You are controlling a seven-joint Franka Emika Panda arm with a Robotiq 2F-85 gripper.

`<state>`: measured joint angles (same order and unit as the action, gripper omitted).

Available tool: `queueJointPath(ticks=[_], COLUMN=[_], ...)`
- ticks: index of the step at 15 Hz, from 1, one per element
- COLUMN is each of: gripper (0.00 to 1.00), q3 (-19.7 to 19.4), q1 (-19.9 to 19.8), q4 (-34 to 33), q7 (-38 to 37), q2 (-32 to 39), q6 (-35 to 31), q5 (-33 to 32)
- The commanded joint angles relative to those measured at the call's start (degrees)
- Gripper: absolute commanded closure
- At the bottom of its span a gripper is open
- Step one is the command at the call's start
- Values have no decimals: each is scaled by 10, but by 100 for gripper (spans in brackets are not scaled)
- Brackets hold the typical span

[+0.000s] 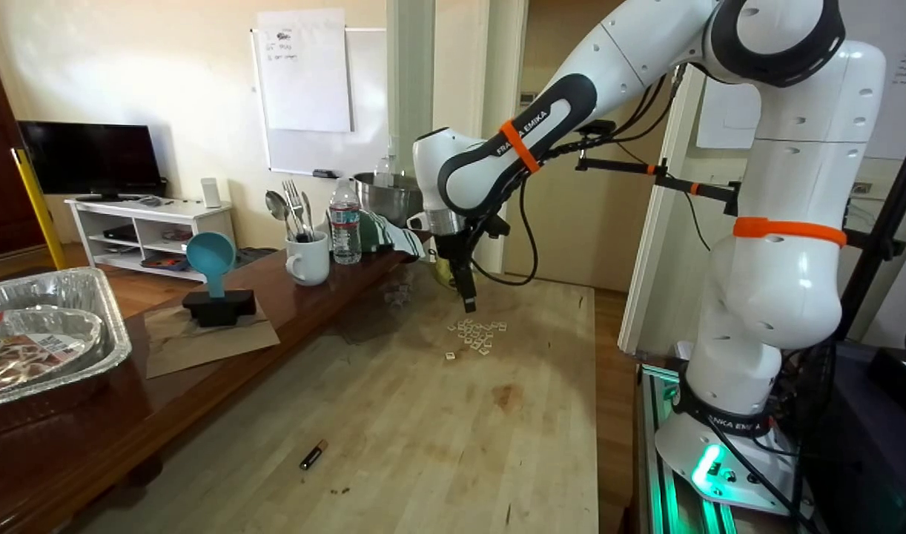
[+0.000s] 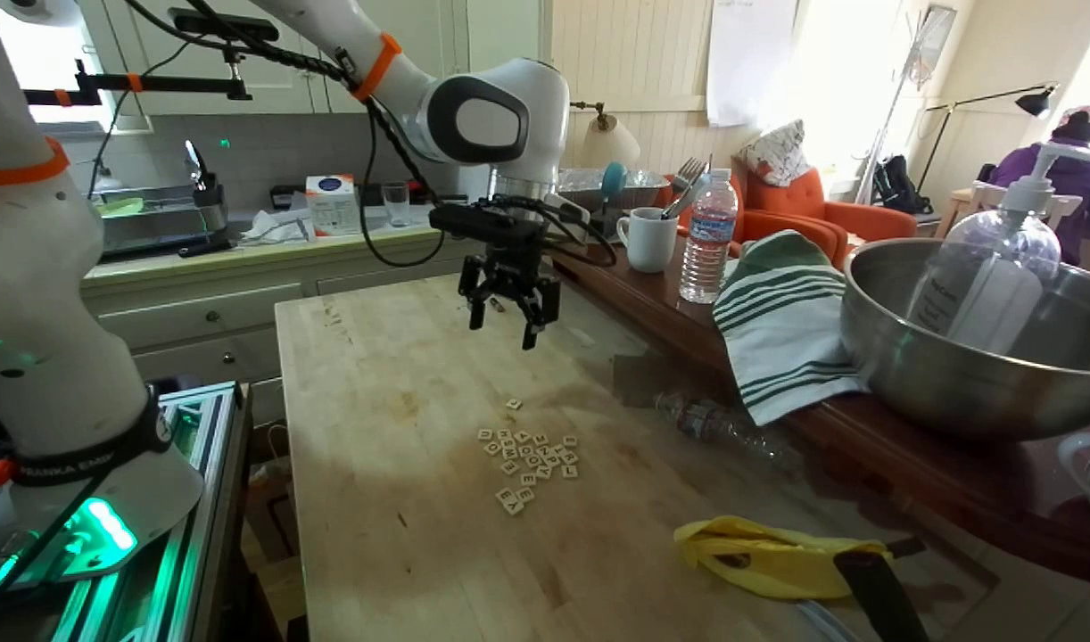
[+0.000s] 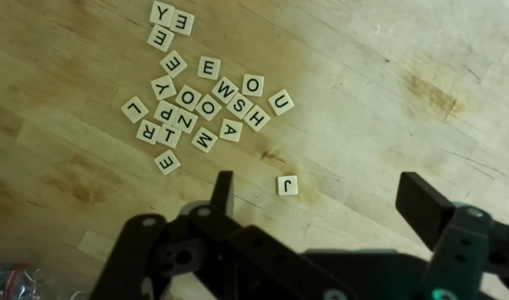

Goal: Move three letter tiles to the left.

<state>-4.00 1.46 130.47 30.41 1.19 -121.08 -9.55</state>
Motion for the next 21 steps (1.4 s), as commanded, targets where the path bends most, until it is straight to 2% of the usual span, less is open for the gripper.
queueJointPath(ticks=[1, 4, 6, 9, 10, 11, 14, 20, 21], gripper=[0, 0, 0, 0, 25, 26, 50, 96, 100], q3=[11, 11, 14, 17, 18, 18, 19, 24, 25], q1=[-11, -12, -12, -14, -15, -16, -21, -32, -34], q4=[-1, -2, 0, 14, 21, 29, 48, 75, 82], q7=[0, 0, 8, 1, -1, -1, 6, 27, 34], q2=[-1, -4, 10, 16, 19, 22, 35, 47, 50], q6=[1, 1, -16, -78, -101, -133, -189, -239, -257], q5=[0, 0, 24, 45, 49, 48, 54, 74, 82])
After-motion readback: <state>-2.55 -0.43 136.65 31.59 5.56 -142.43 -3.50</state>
